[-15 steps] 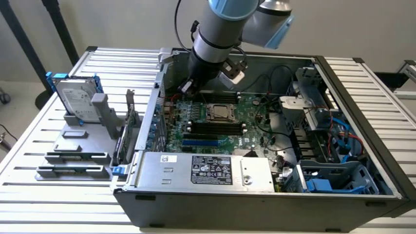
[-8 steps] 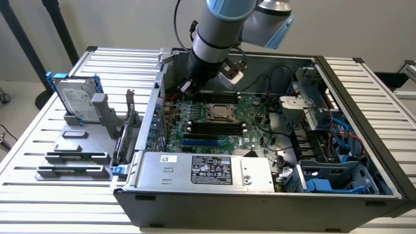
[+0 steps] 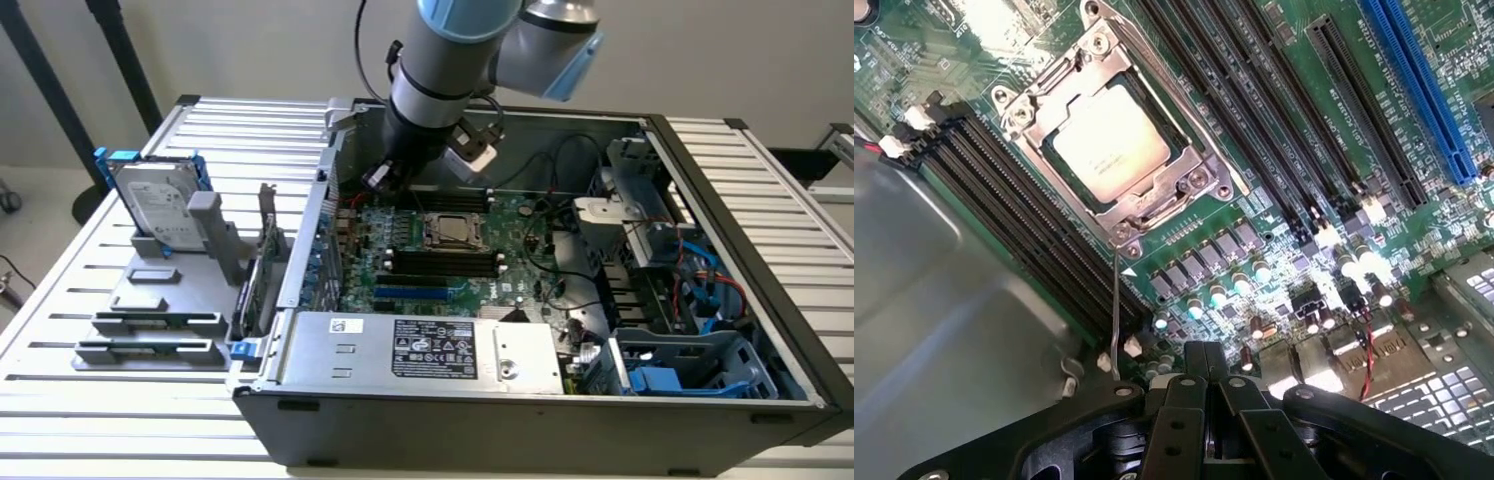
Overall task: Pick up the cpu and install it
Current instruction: 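Install the first cpu locking lever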
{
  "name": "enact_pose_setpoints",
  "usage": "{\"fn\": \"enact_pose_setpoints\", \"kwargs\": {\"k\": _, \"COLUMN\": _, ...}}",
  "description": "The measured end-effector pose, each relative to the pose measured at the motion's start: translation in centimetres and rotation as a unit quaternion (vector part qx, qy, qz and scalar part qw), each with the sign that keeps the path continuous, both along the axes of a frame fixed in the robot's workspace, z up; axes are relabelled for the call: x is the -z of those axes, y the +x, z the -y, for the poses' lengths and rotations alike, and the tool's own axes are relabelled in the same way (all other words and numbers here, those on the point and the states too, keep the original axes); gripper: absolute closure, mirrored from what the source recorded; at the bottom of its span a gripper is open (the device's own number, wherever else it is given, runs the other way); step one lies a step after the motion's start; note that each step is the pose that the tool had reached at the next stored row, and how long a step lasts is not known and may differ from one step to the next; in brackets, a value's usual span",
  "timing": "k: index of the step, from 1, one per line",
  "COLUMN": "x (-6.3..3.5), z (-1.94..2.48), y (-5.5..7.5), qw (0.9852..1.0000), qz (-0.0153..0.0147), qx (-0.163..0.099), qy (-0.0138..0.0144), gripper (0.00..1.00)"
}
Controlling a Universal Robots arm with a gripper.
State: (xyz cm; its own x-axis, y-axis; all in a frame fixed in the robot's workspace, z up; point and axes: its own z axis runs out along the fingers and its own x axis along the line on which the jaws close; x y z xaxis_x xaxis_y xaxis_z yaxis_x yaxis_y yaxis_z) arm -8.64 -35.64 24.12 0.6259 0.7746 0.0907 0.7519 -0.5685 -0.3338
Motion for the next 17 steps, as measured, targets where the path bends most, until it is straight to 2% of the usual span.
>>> {"fn": "enact_pose_setpoints", "kwargs": {"k": 4, "x": -0.7, "z": 0.0, "y": -0.16, "qw": 1.0, "qz": 0.0051, "qx": 0.0, "qy": 0.0011, "gripper": 0.89}}
{"fn": "enact_pose_setpoints", "kwargs": {"k": 6, "x": -0.87, "z": 0.0, "y": -0.22, "qw": 1.0, "qz": 0.0093, "qx": 0.001, "qy": 0.0012, "gripper": 0.89}}
{"fn": "enact_pose_setpoints", "kwargs": {"k": 9, "x": -0.91, "z": 0.0, "y": -0.33, "qw": 0.9999, "qz": 0.0167, "qx": 0.002, "qy": 0.0026, "gripper": 0.89}}
{"fn": "enact_pose_setpoints", "kwargs": {"k": 11, "x": -0.92, "z": -0.02, "y": -0.42, "qw": 0.9998, "qz": 0.0195, "qx": 0.006, "qy": 0.0063, "gripper": 0.89}}
{"fn": "enact_pose_setpoints", "kwargs": {"k": 12, "x": -0.92, "z": -0.02, "y": -0.48, "qw": 0.9997, "qz": 0.0203, "qx": 0.008, "qy": 0.009, "gripper": 0.89}}
{"fn": "enact_pose_setpoints", "kwargs": {"k": 14, "x": -0.89, "z": -0.02, "y": -0.61, "qw": 0.9996, "qz": 0.0209, "qx": 0.014, "qy": 0.015, "gripper": 0.89}}
{"fn": "enact_pose_setpoints", "kwargs": {"k": 17, "x": -0.76, "z": -0.02, "y": -0.8, "qw": 0.9993, "qz": 0.0209, "qx": 0.022, "qy": 0.0205, "gripper": 0.89}}
